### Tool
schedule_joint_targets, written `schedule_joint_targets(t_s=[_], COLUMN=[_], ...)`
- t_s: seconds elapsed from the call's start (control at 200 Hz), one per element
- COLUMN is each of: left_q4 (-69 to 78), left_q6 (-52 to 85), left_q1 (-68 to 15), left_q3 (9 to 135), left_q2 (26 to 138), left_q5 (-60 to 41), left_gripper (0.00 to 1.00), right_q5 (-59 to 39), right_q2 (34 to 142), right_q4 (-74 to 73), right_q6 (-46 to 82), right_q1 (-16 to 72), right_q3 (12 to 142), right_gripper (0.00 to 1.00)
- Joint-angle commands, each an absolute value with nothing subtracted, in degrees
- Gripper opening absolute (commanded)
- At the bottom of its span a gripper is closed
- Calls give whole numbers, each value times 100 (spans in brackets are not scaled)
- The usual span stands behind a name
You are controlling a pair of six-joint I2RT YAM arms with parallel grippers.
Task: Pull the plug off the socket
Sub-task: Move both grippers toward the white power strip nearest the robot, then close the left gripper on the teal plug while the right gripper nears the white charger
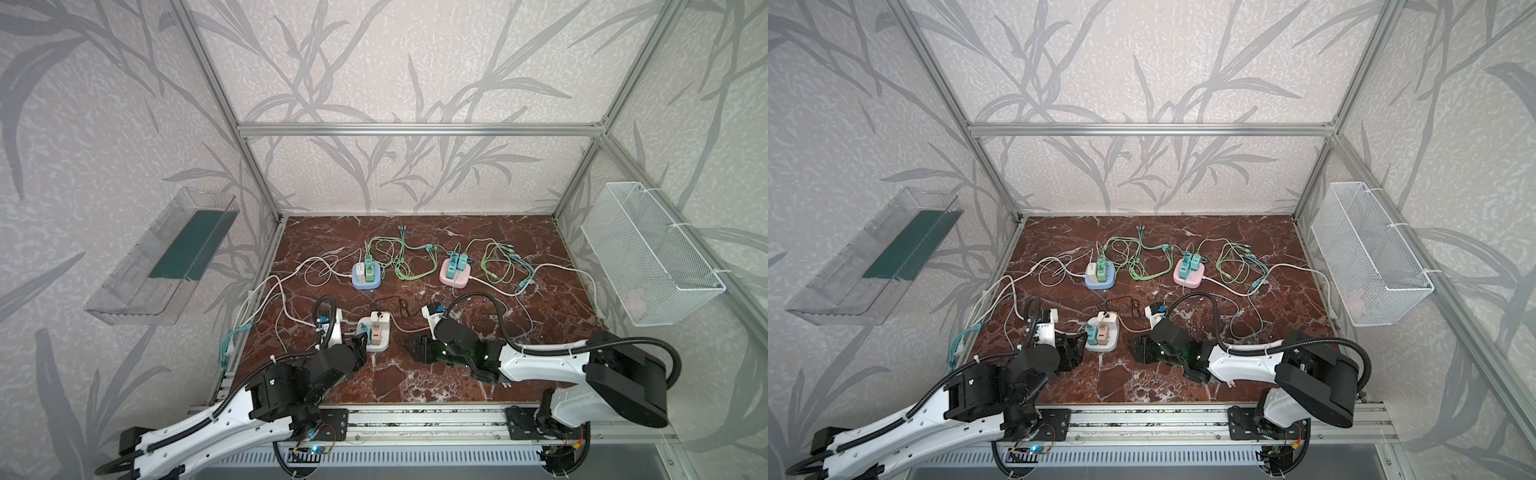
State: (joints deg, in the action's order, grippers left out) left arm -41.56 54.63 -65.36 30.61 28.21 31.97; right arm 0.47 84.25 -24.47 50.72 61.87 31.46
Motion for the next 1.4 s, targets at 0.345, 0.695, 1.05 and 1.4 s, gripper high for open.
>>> schedule_joint_targets(t_s=[0.345,0.695,1.05,1.4], left_q4=[-4042,-3902,-3274,-3098], left_q6=[6847,6657,5863,5706], left_q1=[-7021,-6759,-5865,-5599], left_q3=[2791,2589,2825,2918], left_q2=[3786,3405,4153,4443], left_q5=[3622,3612,2327,2246], left_gripper=[54,54,38,32], right_q5=[-139,-231,-177,-212], right_q2=[9185,9629,9747,10057], right_q4=[-2959,-2667,-2593,-2531], right_q6=[5334,5374,5356,5391], right_q1=[6240,6240,6232,6205], right_q3=[3591,4049,4241,4342], right_gripper=[55,53,50,49])
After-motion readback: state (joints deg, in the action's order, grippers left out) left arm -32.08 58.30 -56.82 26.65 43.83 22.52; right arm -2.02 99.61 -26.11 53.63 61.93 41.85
